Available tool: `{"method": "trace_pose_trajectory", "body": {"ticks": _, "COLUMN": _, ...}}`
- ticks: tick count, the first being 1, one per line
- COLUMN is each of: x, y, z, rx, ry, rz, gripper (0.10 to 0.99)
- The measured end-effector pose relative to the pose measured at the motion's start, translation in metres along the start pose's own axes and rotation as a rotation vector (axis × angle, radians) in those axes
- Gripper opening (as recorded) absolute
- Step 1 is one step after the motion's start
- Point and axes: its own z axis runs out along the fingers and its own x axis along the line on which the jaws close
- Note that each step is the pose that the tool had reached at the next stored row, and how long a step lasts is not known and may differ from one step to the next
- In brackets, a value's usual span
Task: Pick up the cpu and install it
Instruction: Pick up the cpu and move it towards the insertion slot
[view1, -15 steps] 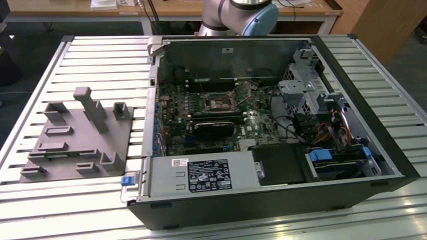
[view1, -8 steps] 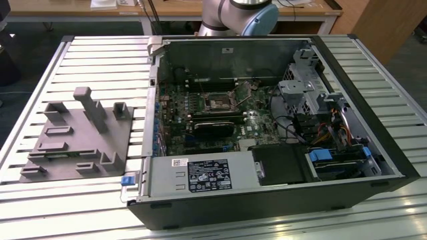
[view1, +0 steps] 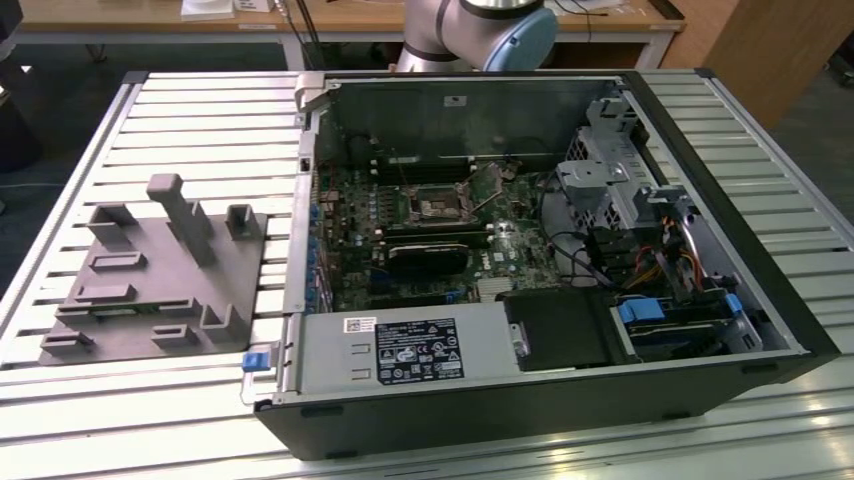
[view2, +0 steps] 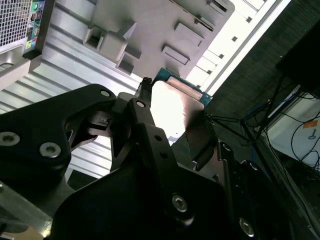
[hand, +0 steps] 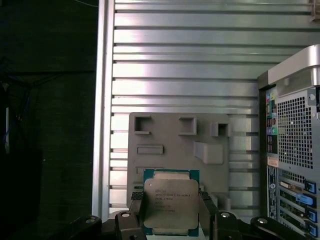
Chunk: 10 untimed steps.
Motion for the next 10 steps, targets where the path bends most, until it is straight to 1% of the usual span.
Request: {"method": "trace_pose_trajectory", "body": {"ticks": 10, "x": -0.0019, "y": 0.0001, "z": -0.0021, "rx": 0.0, "ry": 0.0, "rz": 0.0, "gripper": 0.525}}
